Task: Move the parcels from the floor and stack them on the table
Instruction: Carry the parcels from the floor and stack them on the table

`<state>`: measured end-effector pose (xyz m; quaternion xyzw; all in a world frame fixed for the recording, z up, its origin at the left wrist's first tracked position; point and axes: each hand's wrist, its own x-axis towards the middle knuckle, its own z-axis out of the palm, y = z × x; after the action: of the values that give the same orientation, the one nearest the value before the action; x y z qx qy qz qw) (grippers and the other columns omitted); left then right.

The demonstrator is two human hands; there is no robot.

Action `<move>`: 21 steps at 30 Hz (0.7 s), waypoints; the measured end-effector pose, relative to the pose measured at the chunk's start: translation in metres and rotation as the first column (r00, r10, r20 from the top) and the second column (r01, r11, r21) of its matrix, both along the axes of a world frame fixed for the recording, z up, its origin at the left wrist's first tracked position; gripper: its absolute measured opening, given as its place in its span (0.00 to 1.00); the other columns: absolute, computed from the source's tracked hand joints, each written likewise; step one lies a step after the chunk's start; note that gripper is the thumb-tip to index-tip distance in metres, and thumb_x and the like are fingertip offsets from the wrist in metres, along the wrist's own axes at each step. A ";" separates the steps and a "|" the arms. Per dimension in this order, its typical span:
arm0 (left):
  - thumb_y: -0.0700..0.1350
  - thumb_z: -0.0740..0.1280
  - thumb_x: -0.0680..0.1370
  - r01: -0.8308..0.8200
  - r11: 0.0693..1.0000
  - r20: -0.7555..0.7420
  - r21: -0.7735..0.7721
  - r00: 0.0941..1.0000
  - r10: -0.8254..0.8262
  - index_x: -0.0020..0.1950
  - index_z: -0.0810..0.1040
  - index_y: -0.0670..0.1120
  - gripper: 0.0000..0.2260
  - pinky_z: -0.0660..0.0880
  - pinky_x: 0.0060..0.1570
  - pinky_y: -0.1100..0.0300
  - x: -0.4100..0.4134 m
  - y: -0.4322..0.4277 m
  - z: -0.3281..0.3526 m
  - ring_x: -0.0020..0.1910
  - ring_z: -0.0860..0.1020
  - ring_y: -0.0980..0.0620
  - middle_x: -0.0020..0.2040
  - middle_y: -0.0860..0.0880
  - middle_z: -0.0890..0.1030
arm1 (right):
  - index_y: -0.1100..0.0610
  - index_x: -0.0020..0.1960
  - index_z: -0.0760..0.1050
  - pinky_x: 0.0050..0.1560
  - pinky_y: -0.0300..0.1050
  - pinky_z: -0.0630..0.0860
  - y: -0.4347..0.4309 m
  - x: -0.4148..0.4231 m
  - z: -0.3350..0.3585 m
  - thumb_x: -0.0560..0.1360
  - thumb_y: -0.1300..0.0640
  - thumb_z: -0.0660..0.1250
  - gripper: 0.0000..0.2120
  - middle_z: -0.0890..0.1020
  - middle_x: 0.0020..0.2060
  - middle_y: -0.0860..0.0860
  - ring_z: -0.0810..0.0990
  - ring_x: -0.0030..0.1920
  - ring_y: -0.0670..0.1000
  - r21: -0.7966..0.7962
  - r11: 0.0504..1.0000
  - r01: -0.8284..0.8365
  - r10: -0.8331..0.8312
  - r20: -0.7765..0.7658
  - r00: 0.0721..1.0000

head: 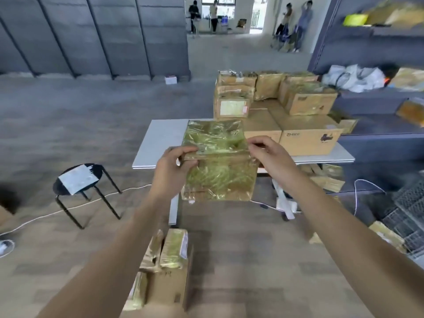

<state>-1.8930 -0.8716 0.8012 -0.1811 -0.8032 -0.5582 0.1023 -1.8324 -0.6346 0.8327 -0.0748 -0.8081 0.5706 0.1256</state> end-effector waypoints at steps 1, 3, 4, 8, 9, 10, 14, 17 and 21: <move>0.40 0.71 0.73 0.004 1.000 -0.022 -0.016 1.000 -0.004 0.47 0.77 0.69 0.21 0.75 0.59 0.52 -0.002 0.011 0.005 0.52 0.77 0.58 0.52 0.57 0.78 | 0.41 0.50 0.77 0.37 0.22 0.68 0.012 0.001 0.002 0.79 0.52 0.64 0.06 0.81 0.45 0.35 0.77 0.40 0.30 -0.013 1.000 -0.010 0.010 -0.009 1.000; 0.39 0.70 0.74 0.041 0.999 -0.037 -0.009 0.998 -0.041 0.49 0.78 0.66 0.19 0.75 0.58 0.53 -0.008 0.029 0.017 0.52 0.77 0.58 0.52 0.59 0.79 | 0.39 0.52 0.76 0.39 0.24 0.69 0.033 0.001 0.007 0.80 0.50 0.63 0.07 0.79 0.45 0.31 0.76 0.42 0.28 -0.045 0.998 -0.043 0.043 -0.009 0.999; 0.39 0.70 0.74 0.064 0.998 -0.034 0.004 0.997 -0.064 0.49 0.79 0.65 0.18 0.75 0.58 0.55 -0.012 0.038 0.023 0.52 0.77 0.57 0.51 0.60 0.79 | 0.38 0.53 0.76 0.41 0.27 0.68 0.043 -0.001 0.008 0.80 0.49 0.62 0.07 0.79 0.44 0.29 0.75 0.42 0.27 -0.064 0.996 -0.068 0.068 -0.005 0.998; 0.39 0.70 0.74 0.106 0.994 -0.050 -0.010 0.993 -0.107 0.49 0.79 0.61 0.15 0.71 0.51 0.70 -0.026 0.072 0.042 0.48 0.77 0.62 0.46 0.66 0.80 | 0.39 0.54 0.78 0.53 0.37 0.67 0.080 -0.018 0.011 0.81 0.50 0.61 0.09 0.79 0.49 0.32 0.75 0.50 0.29 -0.189 0.977 -0.099 0.101 0.001 0.995; 0.39 0.70 0.74 0.113 0.994 -0.044 0.006 0.993 -0.113 0.49 0.79 0.61 0.15 0.71 0.50 0.70 -0.031 0.081 0.042 0.47 0.77 0.62 0.46 0.64 0.80 | 0.39 0.54 0.79 0.56 0.39 0.67 0.089 -0.022 0.011 0.81 0.50 0.61 0.09 0.78 0.52 0.34 0.75 0.52 0.32 -0.203 0.974 -0.103 0.105 0.000 0.994; 0.38 0.70 0.74 0.122 0.992 -0.031 0.027 0.992 -0.121 0.48 0.79 0.60 0.15 0.72 0.49 0.70 -0.036 0.091 0.042 0.47 0.77 0.61 0.46 0.62 0.80 | 0.39 0.54 0.78 0.57 0.40 0.67 0.097 -0.027 0.011 0.81 0.49 0.61 0.09 0.77 0.54 0.36 0.74 0.54 0.32 -0.201 0.974 -0.104 0.107 0.005 0.994; 0.37 0.70 0.74 0.124 0.990 -0.023 0.061 0.992 -0.123 0.47 0.79 0.61 0.17 0.71 0.47 0.73 -0.067 0.132 0.038 0.47 0.78 0.60 0.46 0.61 0.80 | 0.43 0.59 0.77 0.64 0.52 0.73 0.132 -0.053 0.009 0.81 0.52 0.62 0.10 0.78 0.58 0.47 0.76 0.62 0.49 -0.192 0.979 -0.063 0.070 0.030 0.997; 0.37 0.69 0.75 0.134 0.985 -0.017 0.111 0.991 -0.133 0.47 0.79 0.61 0.16 0.72 0.49 0.70 -0.099 0.166 0.032 0.48 0.78 0.61 0.47 0.61 0.81 | 0.42 0.59 0.77 0.65 0.55 0.73 0.163 -0.081 0.008 0.80 0.51 0.62 0.10 0.78 0.58 0.48 0.77 0.61 0.50 -0.173 0.984 -0.038 0.046 0.044 0.998; 0.34 0.68 0.76 0.142 0.970 0.036 0.199 0.988 -0.152 0.46 0.80 0.58 0.16 0.72 0.45 0.72 -0.156 0.212 0.022 0.44 0.79 0.61 0.45 0.54 0.82 | 0.34 0.61 0.75 0.65 0.51 0.70 0.210 -0.128 0.008 0.77 0.37 0.61 0.14 0.73 0.62 0.36 0.71 0.62 0.38 -0.173 0.985 -0.026 0.042 0.092 0.995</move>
<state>-2.0494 -0.6594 0.8231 -0.2149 -0.7311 -0.6450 0.0572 -1.9602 -0.4244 0.8408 -0.0988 -0.7621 0.6360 0.0700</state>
